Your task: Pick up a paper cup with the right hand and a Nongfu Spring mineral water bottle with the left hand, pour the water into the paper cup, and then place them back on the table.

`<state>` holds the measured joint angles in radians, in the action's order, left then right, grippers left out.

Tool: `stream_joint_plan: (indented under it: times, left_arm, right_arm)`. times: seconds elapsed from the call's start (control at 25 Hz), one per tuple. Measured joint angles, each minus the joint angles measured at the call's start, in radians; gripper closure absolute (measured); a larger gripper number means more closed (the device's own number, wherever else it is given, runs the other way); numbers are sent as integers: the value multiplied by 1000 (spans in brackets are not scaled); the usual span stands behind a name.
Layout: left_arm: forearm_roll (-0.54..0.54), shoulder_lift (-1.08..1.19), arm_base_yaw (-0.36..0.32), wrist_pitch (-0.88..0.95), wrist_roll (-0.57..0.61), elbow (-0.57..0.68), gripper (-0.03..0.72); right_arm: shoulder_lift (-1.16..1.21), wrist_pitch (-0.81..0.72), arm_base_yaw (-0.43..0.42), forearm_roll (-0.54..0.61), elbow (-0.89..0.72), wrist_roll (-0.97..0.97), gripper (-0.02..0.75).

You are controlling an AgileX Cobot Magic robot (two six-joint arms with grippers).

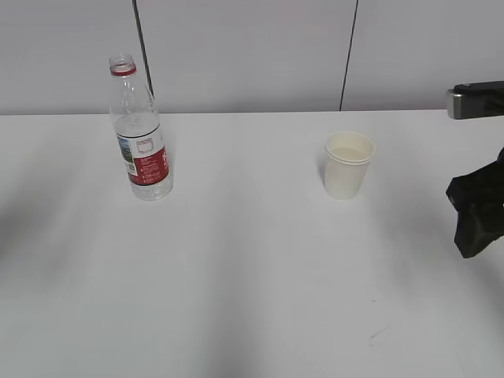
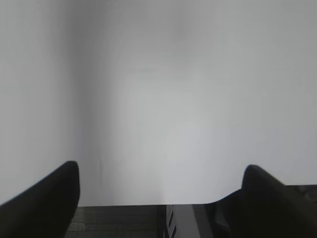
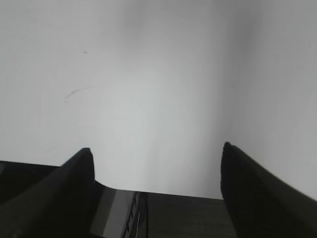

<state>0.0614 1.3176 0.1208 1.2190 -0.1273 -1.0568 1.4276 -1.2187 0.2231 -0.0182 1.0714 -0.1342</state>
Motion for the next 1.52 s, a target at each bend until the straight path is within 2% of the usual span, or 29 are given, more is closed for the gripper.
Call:
stream_joint_plan:
  times: [0.48, 0.8, 1.16, 1.32, 1.52]
  left_arm:
    - [-13, -412, 0, 23, 6, 130, 96]
    - [-31, -641, 0, 33, 32, 226, 96]
    - [-26, -903, 0, -21, 40, 398, 96]
    - [-14, -1018, 0, -42, 53, 465, 96]
    - [-5, -1165, 0, -90, 64, 480, 96]
  right_arm:
    - [-413, -6, 0, 35, -269, 31, 156]
    - [-717, -4, 0, -57, -408, 31, 156]
    - [-1063, 47, 0, -73, -583, 31, 156]
    - [-1191, 89, 0, -75, -616, 46, 156]
    - [-1322, 111, 0, -79, -623, 50, 156]
